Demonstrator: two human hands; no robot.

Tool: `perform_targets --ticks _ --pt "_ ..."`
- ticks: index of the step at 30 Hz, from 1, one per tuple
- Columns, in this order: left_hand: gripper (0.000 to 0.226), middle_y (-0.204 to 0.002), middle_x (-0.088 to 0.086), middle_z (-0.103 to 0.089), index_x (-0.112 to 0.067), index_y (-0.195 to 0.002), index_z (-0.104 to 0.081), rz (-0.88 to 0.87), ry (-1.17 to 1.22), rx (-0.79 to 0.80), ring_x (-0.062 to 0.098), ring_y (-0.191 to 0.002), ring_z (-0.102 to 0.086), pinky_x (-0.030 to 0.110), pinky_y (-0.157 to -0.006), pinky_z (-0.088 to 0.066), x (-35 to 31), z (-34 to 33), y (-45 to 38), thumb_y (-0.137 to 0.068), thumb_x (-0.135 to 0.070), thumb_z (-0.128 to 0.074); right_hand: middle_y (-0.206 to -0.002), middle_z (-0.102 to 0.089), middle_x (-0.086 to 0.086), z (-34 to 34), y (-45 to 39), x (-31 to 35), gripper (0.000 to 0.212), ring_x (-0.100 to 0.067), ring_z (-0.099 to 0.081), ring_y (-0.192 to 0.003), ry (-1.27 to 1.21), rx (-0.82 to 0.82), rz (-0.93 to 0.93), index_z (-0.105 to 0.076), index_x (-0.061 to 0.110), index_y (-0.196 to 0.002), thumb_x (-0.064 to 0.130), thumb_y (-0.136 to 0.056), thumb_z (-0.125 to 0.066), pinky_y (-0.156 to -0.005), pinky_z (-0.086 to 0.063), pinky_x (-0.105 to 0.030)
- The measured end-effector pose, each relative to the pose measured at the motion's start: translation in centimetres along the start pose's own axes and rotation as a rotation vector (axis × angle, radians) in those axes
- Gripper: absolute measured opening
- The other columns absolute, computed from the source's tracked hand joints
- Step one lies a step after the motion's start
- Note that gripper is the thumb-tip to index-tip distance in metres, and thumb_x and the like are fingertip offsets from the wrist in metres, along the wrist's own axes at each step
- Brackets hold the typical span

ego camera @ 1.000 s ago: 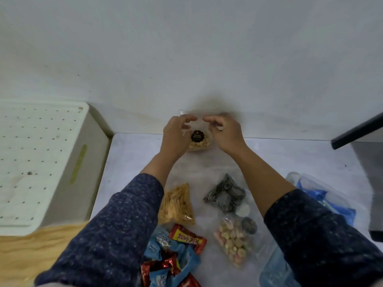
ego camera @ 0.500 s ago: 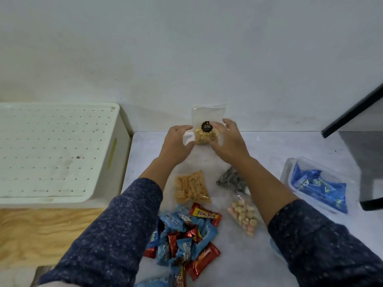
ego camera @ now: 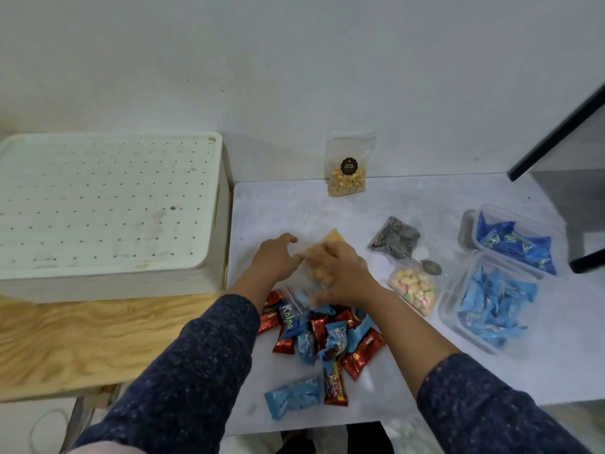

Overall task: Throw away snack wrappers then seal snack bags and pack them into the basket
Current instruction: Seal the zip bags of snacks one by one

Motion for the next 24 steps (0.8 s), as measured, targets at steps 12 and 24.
perform_targets --ticks 12,24 --pt "0.025 -0.095 0.008 -0.066 -0.031 -0.099 -0.064 0.002 0.808 -0.157 0.016 -0.073 -0.060 0.026 -0.064 -0.050 -9.0 6.2 2.7 -0.082 -0.013 -0.064 -0.138 -0.044 -0.004 7.7 3.1 1.1 0.066 -0.019 -0.043 -0.127 -0.229 -0.222 0.053 -0.043 0.026 -0.138 0.029 -0.077 -0.069 -0.104 -0.037 -0.032" --pt "0.016 -0.072 -0.016 -0.064 -0.031 -0.088 -0.067 -0.458 0.765 -0.330 -0.008 -0.065 -0.059 0.006 -0.063 -0.047 -15.3 10.5 8.6 -0.075 -0.029 -0.075 -0.067 -0.070 0.007 20.3 6.5 2.7 0.013 -0.014 -0.066 -0.058 -0.673 -0.648 0.095 -0.068 0.029 -0.070 0.019 -0.075 -0.074 -0.062 -0.053 -0.028"
Point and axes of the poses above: each hand's wrist, its own y-axis away from the middle knuckle, its own z-axis out of the back of the hand, x = y × z, the point moved 3 cm from there along -y, towards the middle knuckle
